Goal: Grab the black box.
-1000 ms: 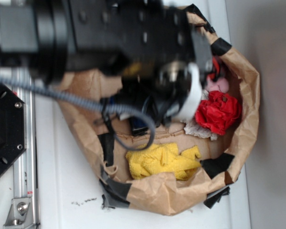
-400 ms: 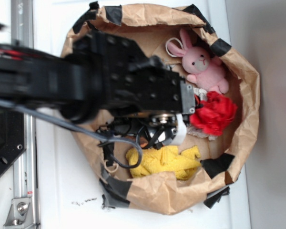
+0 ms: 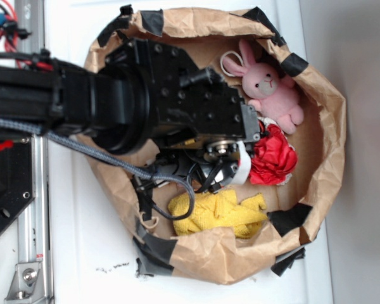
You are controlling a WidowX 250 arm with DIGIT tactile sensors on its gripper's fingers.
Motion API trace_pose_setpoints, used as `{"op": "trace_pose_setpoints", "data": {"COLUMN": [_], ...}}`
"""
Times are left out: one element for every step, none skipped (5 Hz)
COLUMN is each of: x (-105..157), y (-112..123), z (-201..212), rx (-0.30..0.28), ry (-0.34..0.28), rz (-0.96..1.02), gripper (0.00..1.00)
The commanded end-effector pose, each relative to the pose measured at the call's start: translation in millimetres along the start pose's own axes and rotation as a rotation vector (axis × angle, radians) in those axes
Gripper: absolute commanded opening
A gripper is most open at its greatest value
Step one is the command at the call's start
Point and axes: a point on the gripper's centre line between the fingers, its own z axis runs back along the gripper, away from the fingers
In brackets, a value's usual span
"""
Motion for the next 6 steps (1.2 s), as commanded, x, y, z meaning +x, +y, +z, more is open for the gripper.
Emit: {"op": "trace_pose_setpoints", "data": {"x": [23, 24, 14, -2, -10, -10], "y": [-30, -34, -25, -10, -1, 8], "z": [21, 33, 82, 135, 165, 169], "rx": [0.027, 0.055, 0.178, 0.226, 0.207, 0.158], "ry": [-0.006, -0.011, -0.023, -0.067, -0.071, -0.03], "rz": [-0.079, -0.071, 0.047, 0.246, 0.362, 0.498], "gripper": [0.0, 0.0, 0.0, 0.0, 0.0, 0.0]}}
